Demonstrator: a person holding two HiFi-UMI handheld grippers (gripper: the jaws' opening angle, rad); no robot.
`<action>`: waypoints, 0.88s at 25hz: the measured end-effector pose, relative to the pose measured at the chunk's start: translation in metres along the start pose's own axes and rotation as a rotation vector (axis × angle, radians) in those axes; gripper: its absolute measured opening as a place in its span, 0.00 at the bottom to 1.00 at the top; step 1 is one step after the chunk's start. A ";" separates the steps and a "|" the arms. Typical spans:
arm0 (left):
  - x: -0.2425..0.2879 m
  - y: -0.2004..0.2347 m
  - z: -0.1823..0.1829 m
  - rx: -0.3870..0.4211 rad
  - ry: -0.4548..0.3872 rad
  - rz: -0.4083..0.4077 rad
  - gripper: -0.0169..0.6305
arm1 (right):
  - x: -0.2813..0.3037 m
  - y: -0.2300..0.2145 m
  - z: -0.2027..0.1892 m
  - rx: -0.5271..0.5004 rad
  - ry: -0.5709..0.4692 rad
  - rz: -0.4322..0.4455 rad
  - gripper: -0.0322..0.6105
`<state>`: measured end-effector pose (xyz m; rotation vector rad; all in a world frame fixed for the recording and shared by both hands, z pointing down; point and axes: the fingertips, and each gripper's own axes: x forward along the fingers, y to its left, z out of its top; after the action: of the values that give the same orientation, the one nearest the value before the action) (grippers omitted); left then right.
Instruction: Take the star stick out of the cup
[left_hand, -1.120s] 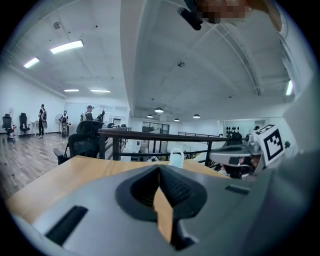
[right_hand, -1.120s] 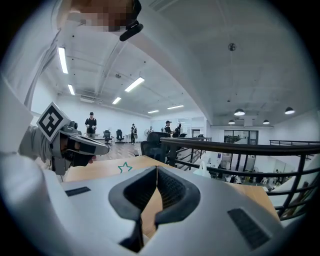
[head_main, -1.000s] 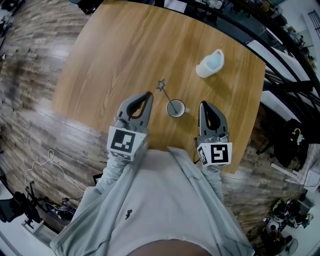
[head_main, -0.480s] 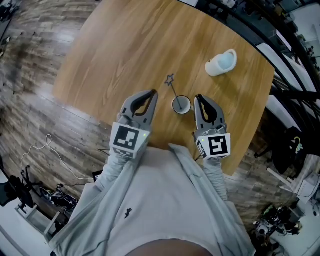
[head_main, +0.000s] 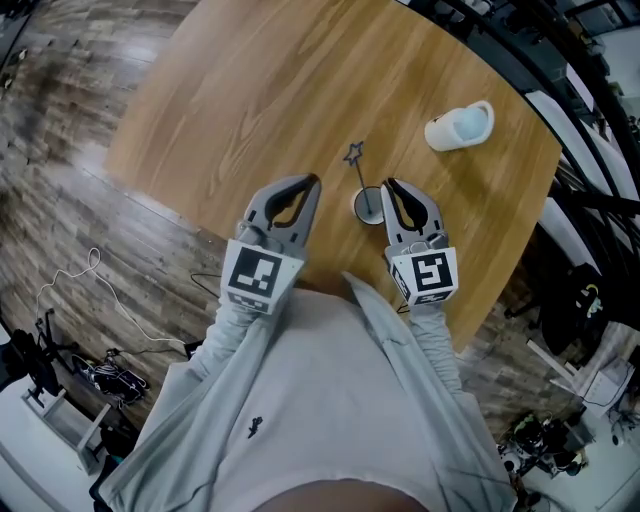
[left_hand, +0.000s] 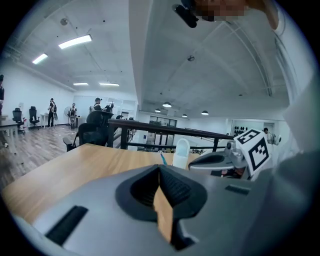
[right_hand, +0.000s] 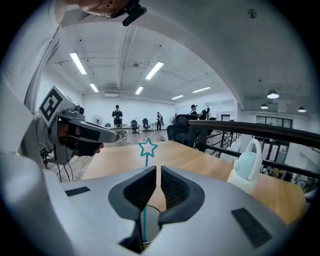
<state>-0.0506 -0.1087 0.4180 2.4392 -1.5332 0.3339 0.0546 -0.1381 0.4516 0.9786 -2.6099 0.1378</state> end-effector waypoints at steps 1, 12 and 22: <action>0.000 0.001 -0.001 -0.003 0.002 0.003 0.06 | 0.003 0.001 -0.002 -0.001 0.006 0.007 0.08; 0.001 0.005 -0.010 -0.027 0.008 0.027 0.06 | 0.025 0.017 -0.022 -0.038 0.070 0.107 0.12; 0.000 0.004 -0.019 -0.044 0.013 0.031 0.06 | 0.039 0.027 -0.040 -0.058 0.140 0.158 0.25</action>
<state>-0.0552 -0.1040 0.4359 2.3772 -1.5581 0.3184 0.0210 -0.1329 0.5040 0.7158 -2.5452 0.1632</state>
